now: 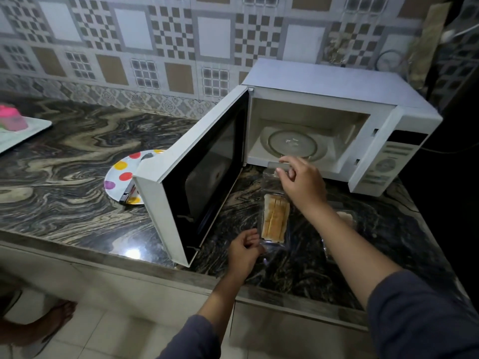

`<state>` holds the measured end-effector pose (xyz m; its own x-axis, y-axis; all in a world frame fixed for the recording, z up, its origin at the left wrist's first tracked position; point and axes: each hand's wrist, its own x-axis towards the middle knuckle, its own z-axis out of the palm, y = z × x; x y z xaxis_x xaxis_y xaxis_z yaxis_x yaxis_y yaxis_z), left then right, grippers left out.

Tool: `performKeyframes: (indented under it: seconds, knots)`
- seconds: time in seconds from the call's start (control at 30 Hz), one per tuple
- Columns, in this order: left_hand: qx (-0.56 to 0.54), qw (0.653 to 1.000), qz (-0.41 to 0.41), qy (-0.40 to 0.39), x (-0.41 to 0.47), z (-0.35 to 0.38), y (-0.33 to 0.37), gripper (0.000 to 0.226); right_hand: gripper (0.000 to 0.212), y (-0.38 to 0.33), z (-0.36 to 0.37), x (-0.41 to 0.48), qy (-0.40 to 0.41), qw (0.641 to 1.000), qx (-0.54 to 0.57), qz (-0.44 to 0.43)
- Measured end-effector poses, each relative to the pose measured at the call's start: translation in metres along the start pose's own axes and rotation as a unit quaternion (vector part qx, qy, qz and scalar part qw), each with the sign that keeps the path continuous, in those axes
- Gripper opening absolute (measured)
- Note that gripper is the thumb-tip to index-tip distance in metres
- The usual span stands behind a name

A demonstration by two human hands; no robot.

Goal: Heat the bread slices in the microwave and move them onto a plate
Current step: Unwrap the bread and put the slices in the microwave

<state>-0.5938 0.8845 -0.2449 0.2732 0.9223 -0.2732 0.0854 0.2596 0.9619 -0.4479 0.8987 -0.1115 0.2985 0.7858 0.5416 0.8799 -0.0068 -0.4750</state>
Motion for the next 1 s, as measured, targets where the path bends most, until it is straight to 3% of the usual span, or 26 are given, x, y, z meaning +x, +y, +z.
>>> performKeyframes:
  seconds: [0.13, 0.23, 0.37, 0.5, 0.63, 0.8, 1.0]
  knots:
    - [0.0, 1.0, -0.001, -0.003, -0.001, 0.001, 0.001, 0.043, 0.014, -0.004, 0.008, -0.011, 0.039, 0.999, -0.01, -0.032]
    - [-0.004, 1.0, 0.001, -0.008, -0.001, 0.0, 0.001, 0.044, 0.016, 0.002, 0.018, -0.019, 0.001, 0.999, -0.032, -0.03]
    - [-0.017, 1.0, -0.007, -0.009, -0.002, 0.0, 0.0, 0.044, 0.037, 0.006, 0.034, -0.026, -0.124, 0.985, -0.078, 0.086]
    - [-0.017, 1.0, -0.007, 0.0, 0.0, 0.002, 0.0, 0.044, 0.063, 0.006, 0.051, -0.019, -0.288, 0.921, -0.137, 0.225]
    - [-0.02, 0.999, -0.023, 0.011, 0.003, 0.004, 0.001, 0.044, 0.048, 0.001, 0.059, -0.017, -0.404, 0.867, -0.143, 0.254]
    - [-0.004, 0.998, -0.045, 0.033, 0.007, 0.009, 0.0, 0.045, 0.045, 0.004, 0.058, -0.021, -0.442, 0.846, -0.118, 0.273]
    - [0.016, 0.998, -0.044, 0.042, 0.002, 0.019, 0.003, 0.048, 0.051, 0.0, 0.045, -0.013, -0.364, 0.883, -0.092, 0.281]
